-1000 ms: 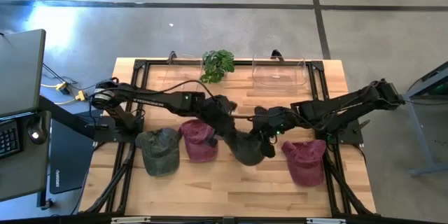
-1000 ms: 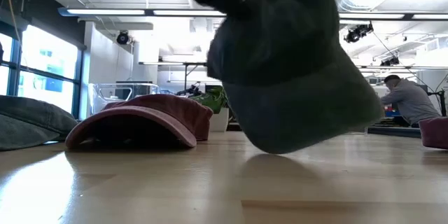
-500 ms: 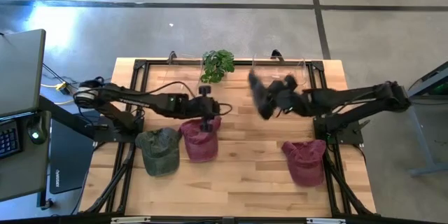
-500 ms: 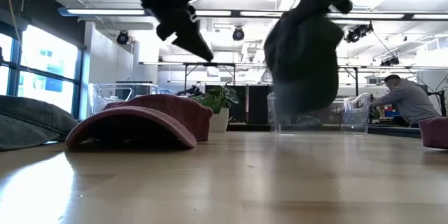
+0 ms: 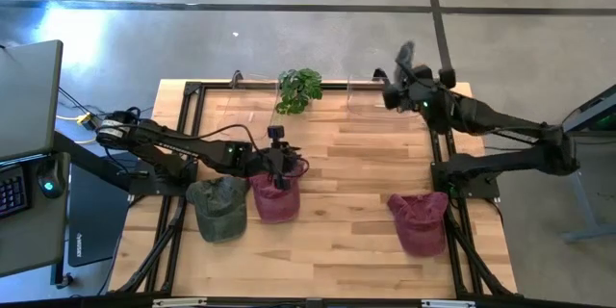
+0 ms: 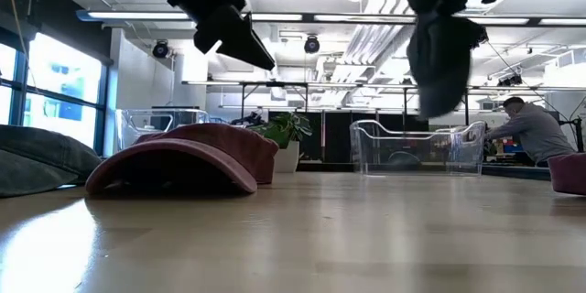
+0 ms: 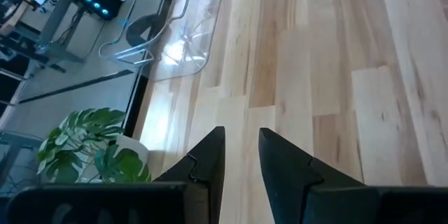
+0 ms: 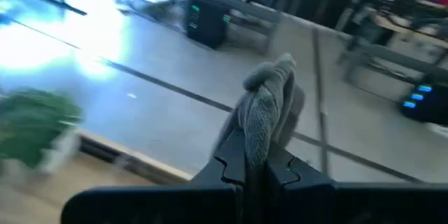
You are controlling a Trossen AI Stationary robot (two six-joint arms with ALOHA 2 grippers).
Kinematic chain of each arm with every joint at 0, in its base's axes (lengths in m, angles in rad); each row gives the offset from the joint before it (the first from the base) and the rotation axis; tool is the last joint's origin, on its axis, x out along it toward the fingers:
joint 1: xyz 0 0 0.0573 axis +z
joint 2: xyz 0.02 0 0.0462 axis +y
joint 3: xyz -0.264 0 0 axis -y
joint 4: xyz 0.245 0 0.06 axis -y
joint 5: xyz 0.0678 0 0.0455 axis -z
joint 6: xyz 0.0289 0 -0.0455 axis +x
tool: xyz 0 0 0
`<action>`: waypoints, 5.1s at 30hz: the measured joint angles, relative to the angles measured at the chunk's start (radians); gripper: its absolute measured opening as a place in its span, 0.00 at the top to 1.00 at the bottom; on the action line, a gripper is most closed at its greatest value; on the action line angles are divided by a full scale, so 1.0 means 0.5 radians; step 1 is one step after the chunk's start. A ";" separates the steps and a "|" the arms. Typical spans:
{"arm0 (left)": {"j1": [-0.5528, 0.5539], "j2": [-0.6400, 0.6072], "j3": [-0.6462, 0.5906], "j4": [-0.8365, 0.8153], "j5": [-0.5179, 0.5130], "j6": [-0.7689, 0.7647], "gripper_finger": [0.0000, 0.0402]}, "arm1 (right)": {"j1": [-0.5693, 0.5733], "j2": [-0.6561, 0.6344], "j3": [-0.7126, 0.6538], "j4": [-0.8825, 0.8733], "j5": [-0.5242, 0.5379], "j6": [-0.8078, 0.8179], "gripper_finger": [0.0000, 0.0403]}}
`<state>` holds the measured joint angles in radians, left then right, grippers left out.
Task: Pick & Place hat
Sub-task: Put the right black cap into the right transparent bin
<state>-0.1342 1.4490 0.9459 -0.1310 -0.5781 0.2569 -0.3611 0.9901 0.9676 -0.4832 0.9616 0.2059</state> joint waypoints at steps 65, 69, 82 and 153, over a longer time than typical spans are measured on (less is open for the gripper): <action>0.001 0.002 0.000 -0.191 -0.085 -0.062 0.79 | -0.463 0.766 -0.738 1.446 0.084 -2.665 0.98; 0.001 0.002 0.000 -0.160 -0.085 -0.059 0.79 | -0.464 0.766 -0.671 1.464 0.072 -2.990 0.98; 0.001 0.002 0.000 -0.158 -0.085 -0.053 0.79 | -0.594 0.765 -0.632 1.222 0.180 -2.941 0.93; 0.002 0.002 0.000 -0.108 -0.018 -0.053 0.79 | -0.685 0.731 0.088 -1.453 -1.028 -0.480 1.00</action>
<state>-0.1333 1.4502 0.9459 -0.1848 -0.5869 0.2302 -0.7037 1.3556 1.0118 -1.2099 0.4476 -0.0340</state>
